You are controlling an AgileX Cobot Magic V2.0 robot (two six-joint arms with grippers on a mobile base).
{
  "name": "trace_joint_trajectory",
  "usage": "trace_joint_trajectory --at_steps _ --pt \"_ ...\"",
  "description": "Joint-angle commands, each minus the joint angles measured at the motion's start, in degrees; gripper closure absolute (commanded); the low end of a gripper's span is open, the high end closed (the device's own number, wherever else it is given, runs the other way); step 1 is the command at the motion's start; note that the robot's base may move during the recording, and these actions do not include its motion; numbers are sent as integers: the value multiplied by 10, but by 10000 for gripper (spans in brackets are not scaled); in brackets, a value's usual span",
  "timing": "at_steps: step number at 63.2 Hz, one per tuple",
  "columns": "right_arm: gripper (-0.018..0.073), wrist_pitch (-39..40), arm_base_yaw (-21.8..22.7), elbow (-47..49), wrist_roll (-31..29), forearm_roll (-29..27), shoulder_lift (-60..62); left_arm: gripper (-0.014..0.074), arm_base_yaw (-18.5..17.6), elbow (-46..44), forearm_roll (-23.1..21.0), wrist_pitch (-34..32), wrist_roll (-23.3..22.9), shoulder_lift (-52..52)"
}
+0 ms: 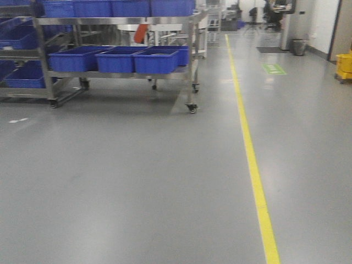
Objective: Pick and sort blue part to right shelf
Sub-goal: 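Drive the base away from the table along the yellow floor line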
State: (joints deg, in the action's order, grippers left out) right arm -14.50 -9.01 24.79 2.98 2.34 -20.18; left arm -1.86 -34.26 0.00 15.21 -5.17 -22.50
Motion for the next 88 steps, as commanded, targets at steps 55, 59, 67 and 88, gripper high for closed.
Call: trace_joint_trajectory --at_steps 55,59,67,88 --pt "260 53 5 16 1 5 -2 284 1 -16 0 -54 -1 -5" --pt "260 53 5 16 1 5 -2 284 1 -16 0 -54 -1 -5" --pt "260 53 5 16 1 5 -2 284 1 -16 0 -54 -1 -5" --pt "260 53 5 16 1 5 -2 284 1 -16 0 -54 -1 -5"
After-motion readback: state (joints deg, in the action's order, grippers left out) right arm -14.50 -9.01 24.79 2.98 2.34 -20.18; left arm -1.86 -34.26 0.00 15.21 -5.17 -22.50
